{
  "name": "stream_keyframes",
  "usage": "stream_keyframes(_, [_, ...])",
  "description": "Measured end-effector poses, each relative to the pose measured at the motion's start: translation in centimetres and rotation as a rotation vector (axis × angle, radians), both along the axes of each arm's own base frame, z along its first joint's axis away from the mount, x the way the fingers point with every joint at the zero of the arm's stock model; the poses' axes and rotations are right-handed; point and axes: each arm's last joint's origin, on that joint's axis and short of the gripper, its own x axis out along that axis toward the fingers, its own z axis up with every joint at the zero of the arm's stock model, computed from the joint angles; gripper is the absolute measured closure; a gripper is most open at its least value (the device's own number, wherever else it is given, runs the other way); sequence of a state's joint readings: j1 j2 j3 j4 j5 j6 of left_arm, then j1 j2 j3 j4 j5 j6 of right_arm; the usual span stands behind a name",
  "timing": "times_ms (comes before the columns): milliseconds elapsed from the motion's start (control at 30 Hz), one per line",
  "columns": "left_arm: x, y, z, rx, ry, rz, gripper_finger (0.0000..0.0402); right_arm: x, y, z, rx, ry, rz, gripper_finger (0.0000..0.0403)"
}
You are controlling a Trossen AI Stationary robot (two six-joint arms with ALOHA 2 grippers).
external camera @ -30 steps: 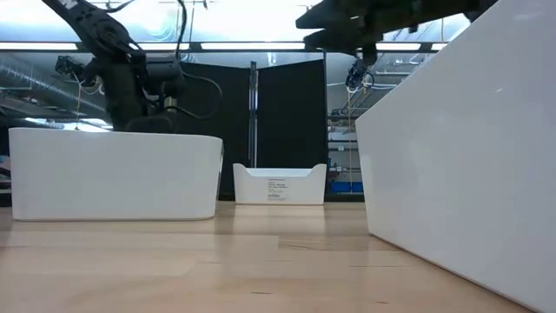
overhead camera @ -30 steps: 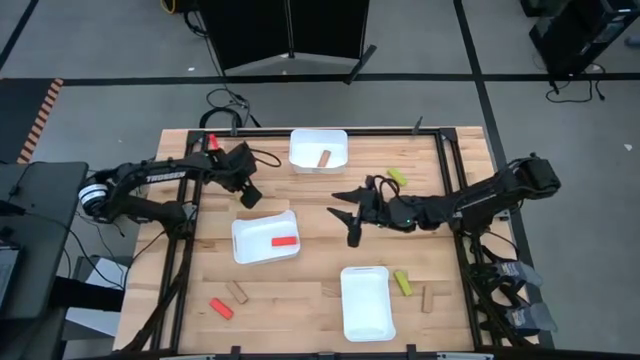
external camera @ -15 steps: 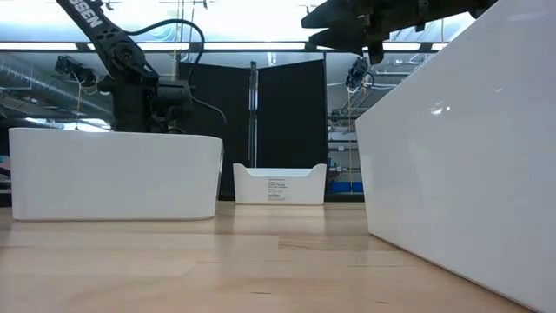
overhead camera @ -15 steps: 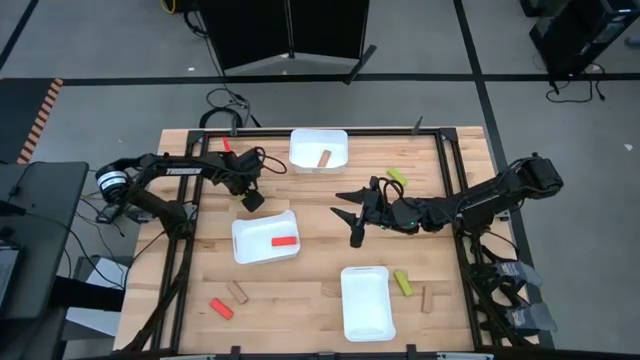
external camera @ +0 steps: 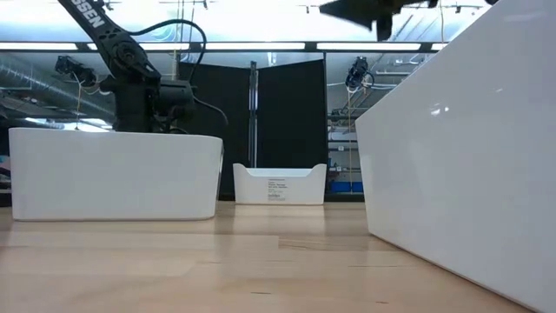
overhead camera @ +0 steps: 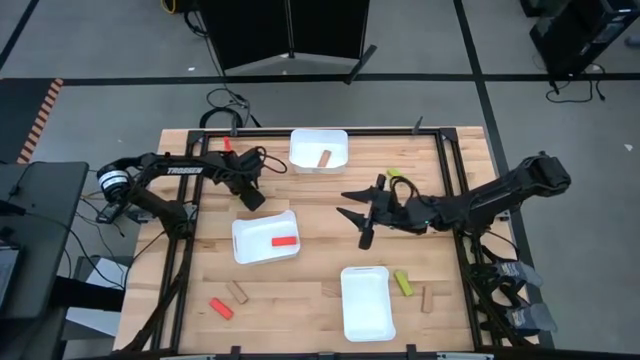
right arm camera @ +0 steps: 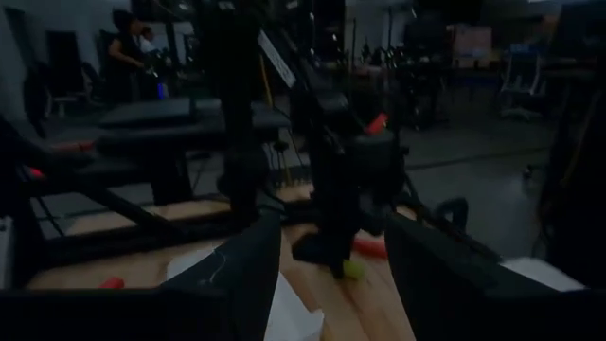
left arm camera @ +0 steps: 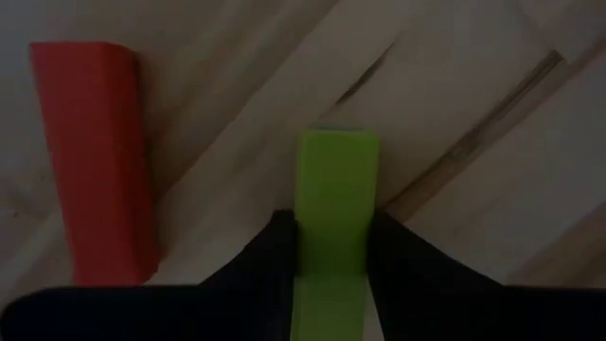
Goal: Sort blocks
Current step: Put the top left yellow green block into the bottom white bin
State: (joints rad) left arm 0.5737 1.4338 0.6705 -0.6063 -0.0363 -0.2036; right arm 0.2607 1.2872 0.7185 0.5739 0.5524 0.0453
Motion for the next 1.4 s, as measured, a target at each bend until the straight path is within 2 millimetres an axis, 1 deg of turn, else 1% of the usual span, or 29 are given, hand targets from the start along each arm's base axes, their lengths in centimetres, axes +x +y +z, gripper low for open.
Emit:
stream_keyframes(33, [0.1,0.0,0.4,0.009,-0.013,0.005,0.0297,-0.3,0.2,0.4,-0.006,-0.01,0.008,0.0202])
stream_keyframes(133, [1.3,0.2,2.6,0.071,-0.114,-0.007,0.0297,-1.2,0.7,1.4,-0.031,-0.036,0.036,0.0202])
stream_keyframes(200, [2.1,-0.3,3.8,0.083,-0.146,-0.031,0.0297,-1.8,1.0,1.9,-0.048,-0.051,0.05,0.0202])
stream_keyframes(300, [4.0,-1.4,5.9,0.114,-0.229,-0.092,0.0297,-2.7,1.6,2.8,-0.066,-0.078,0.075,0.0204])
stream_keyframes(400, [6.3,-3.5,8.2,0.146,-0.338,-0.191,0.0297,-3.9,2.3,3.7,-0.091,-0.088,0.114,0.0206])
stream_keyframes(500, [8.4,-6.2,10.1,0.172,-0.474,-0.309,0.0297,-5.5,2.8,4.6,-0.105,-0.095,0.16,0.0207])
stream_keyframes(633, [10.0,-9.4,11.5,0.195,-0.632,-0.431,0.0297,-7.9,3.3,5.6,-0.12,-0.095,0.229,0.0207])
stream_keyframes(767, [11.3,-11.3,11.7,0.202,-0.739,-0.485,0.0297,-9.9,3.5,6.3,-0.16,-0.09,0.284,0.021])
stream_keyframes(867, [12.6,-11.7,11.3,0.171,-0.827,-0.525,0.0297,-10.6,3.3,6.6,-0.197,-0.088,0.286,0.0213])
stream_keyframes(1000, [15.1,-12.2,10.4,0.043,-0.985,-0.609,0.0297,-10.7,2.6,6.8,-0.211,-0.075,0.173,0.0216])
stream_keyframes(1067, [16.6,-12.6,9.6,-0.014,-0.992,-0.615,0.0297,-10.4,2.4,6.6,-0.211,-0.064,0.148,0.0217])
stream_keyframes(1133, [18.1,-13.4,9.1,-0.054,-0.99,-0.633,0.0297,-10.0,2.4,6.4,-0.206,-0.055,0.138,0.0217])
stream_keyframes(1200, [19.8,-14.9,9.0,-0.076,-1.003,-0.672,0.0297,-9.8,2.4,6.2,-0.191,-0.05,0.134,0.0217])
stream_keyframes(1333, [22.5,-18.6,8.5,-0.154,-1.0,-0.772,0.0297,-9.3,2.6,5.9,-0.166,-0.042,0.136,0.0219])
stream_keyframes(1400, [23.5,-20.3,8.3,-0.18,-0.964,-0.806,0.0297,-9.2,2.7,5.8,-0.156,-0.037,0.137,0.022])
